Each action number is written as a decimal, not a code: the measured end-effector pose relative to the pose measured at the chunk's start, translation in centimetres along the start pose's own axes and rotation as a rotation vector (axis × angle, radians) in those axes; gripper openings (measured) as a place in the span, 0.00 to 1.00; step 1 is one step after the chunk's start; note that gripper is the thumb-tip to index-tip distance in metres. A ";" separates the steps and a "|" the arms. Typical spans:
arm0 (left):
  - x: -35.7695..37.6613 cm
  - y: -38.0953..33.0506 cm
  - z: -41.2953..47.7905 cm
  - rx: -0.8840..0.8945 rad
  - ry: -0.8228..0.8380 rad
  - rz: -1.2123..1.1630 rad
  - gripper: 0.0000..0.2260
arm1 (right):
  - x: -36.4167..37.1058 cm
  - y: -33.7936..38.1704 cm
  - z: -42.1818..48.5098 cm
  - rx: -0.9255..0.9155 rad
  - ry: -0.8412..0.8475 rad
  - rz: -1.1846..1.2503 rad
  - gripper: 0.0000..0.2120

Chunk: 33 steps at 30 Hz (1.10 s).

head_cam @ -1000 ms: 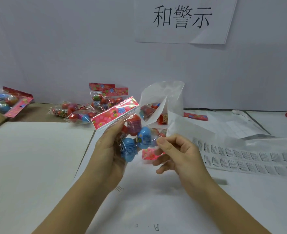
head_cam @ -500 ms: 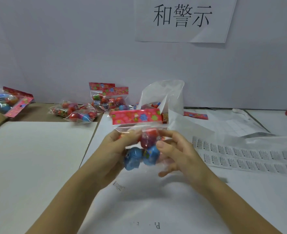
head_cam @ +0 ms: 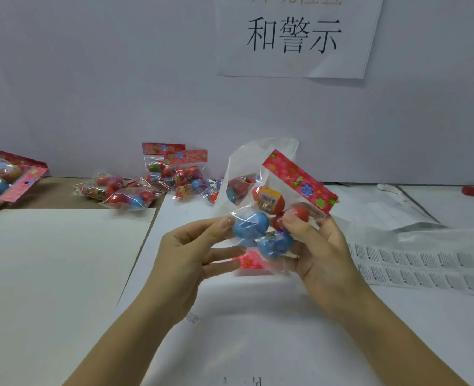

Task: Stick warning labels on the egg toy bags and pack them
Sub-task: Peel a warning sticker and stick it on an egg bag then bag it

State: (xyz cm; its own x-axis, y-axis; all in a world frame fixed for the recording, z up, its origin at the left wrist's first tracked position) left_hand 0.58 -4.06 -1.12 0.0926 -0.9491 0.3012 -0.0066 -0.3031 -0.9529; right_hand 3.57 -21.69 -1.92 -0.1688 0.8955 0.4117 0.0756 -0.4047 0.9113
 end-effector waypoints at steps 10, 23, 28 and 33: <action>0.0 -0.1 -0.1 0.129 -0.105 0.173 0.08 | -1.1 1.0 0.3 -0.150 -0.145 -0.084 0.16; 0.3 -0.1 -0.1 0.126 -0.088 0.086 0.10 | -1.1 0.9 0.5 -0.071 -0.172 -0.011 0.16; 0.7 0.8 -0.2 0.047 0.077 0.141 0.19 | -1.0 0.7 0.6 -0.069 -0.188 0.039 0.14; 0.8 1.5 -0.6 0.210 0.105 0.382 0.18 | -1.2 0.7 0.7 -0.074 -0.234 0.039 0.16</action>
State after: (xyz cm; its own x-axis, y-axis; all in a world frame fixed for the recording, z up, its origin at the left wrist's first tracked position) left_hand 0.09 -5.29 -2.30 0.0212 -0.9964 -0.0819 0.1822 0.0844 -0.9796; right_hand 4.49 -22.94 -1.82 0.0653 0.8941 0.4430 0.0040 -0.4442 0.8959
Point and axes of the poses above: each hand's wrist, its own z-axis towards the middle knuckle, its own x-axis out of the palm, y = z × x, the point moved 1 cm from there along z, towards the middle knuckle, and after that the axes turned 2 degrees about x, right-handed, at the moved point
